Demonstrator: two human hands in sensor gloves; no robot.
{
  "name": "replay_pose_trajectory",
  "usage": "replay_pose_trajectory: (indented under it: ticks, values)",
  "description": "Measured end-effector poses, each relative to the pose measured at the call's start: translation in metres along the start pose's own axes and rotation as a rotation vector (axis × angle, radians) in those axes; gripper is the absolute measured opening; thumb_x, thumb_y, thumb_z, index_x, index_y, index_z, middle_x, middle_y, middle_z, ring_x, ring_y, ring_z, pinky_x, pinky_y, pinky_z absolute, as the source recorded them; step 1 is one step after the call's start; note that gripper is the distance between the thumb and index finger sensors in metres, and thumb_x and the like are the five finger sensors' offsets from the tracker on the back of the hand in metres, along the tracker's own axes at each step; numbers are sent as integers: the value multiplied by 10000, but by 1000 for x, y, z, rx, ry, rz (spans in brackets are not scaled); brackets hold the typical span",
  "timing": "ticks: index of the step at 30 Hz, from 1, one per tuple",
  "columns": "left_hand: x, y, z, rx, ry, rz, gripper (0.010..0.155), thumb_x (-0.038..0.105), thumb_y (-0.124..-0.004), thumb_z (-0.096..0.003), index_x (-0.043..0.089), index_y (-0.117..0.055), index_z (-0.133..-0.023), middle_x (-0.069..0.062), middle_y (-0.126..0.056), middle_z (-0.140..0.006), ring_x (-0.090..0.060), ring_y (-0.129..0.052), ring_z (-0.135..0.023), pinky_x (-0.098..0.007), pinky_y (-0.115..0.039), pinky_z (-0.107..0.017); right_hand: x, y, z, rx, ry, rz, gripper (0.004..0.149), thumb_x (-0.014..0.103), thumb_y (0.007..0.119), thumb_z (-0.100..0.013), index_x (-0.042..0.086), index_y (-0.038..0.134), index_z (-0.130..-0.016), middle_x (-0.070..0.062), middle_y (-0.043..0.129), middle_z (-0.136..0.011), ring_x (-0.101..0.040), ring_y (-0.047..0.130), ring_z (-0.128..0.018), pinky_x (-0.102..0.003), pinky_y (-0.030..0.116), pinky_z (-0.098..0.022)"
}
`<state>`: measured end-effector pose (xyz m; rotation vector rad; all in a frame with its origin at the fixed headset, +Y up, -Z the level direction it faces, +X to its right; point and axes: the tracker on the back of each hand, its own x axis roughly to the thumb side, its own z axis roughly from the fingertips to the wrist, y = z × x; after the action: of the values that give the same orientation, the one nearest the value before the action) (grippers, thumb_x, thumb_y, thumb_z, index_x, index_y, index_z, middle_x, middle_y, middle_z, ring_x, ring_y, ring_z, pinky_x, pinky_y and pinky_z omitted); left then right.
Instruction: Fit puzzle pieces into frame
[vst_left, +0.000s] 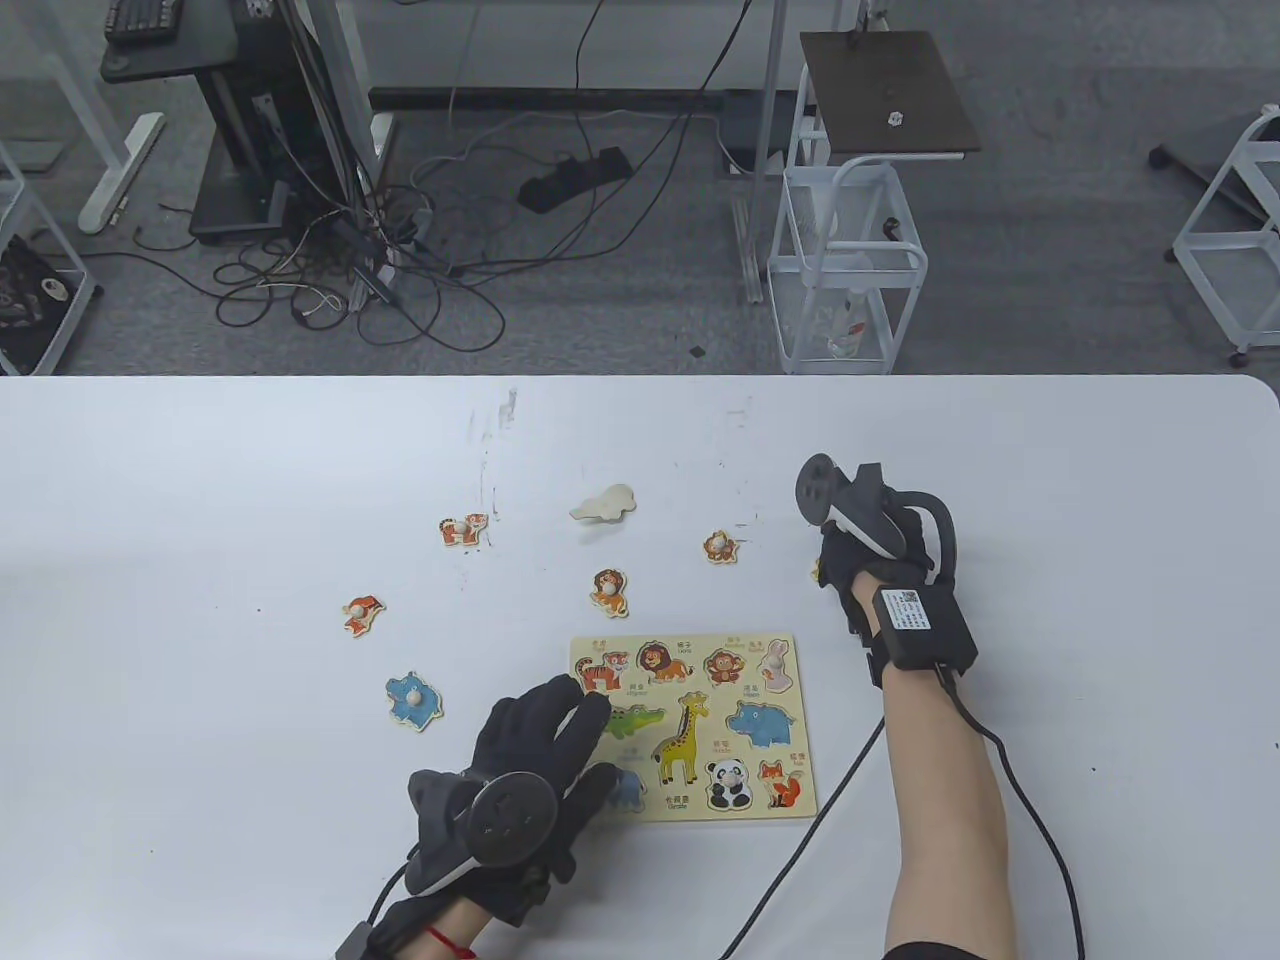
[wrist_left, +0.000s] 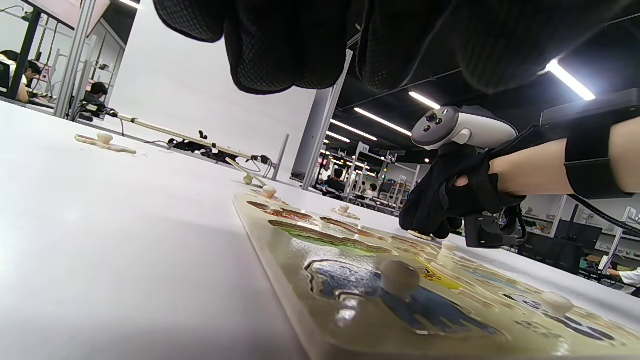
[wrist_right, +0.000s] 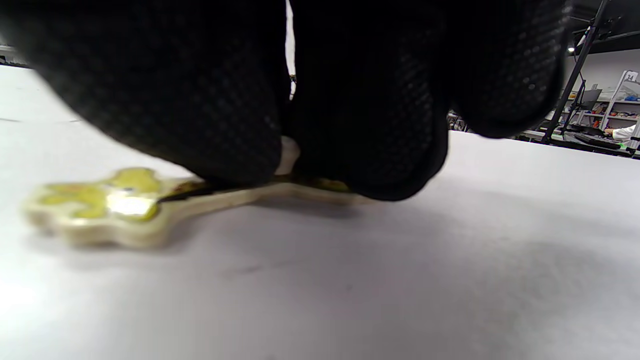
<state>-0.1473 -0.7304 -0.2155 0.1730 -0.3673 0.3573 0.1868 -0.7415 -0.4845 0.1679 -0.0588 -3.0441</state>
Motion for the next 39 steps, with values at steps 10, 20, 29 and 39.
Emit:
replay_pose_trajectory:
  ticks: [10,20,29,39]
  values:
    - [-1,-2,0,6,3,1,629,576,-765,-445,332,-704,-1021,-98,-641,-1134,-337,-776,-1007,-523,-563,-783,-17,-34,22,30,3,-252,443,327,1014,-281,212,986,-708,-81,1001,-705,-272,1086,-402,-566,845,-454]
    - [9,2,4,50,-67,14,644,561,-818,-419,357,-692,-1017,-44,-629,-1143,-294,-763,-1033,-500,-562,-794,-23,-69,119,90,-199,-770,449,327,1011,-290,202,982,-721,-91,997,-709,-274,1085,-403,-564,860,-430]
    - [32,3,9,89,-202,32,686,562,-824,-408,377,-633,-1040,4,-650,-1141,-259,-791,-1037,-463,-598,-800,0,-38,205,186,-294,-1218,449,326,1009,-298,192,981,-725,-98,994,-709,-277,1082,-399,-561,862,-419]
    - [50,5,13,167,-238,83,725,474,-813,-423,259,-546,-1062,-78,-667,-1121,-278,-864,-1000,-457,-678,-764,46,-1,231,292,-295,-1668,457,327,1008,-303,184,971,-736,-108,984,-711,-272,1080,-387,-550,870,-399]
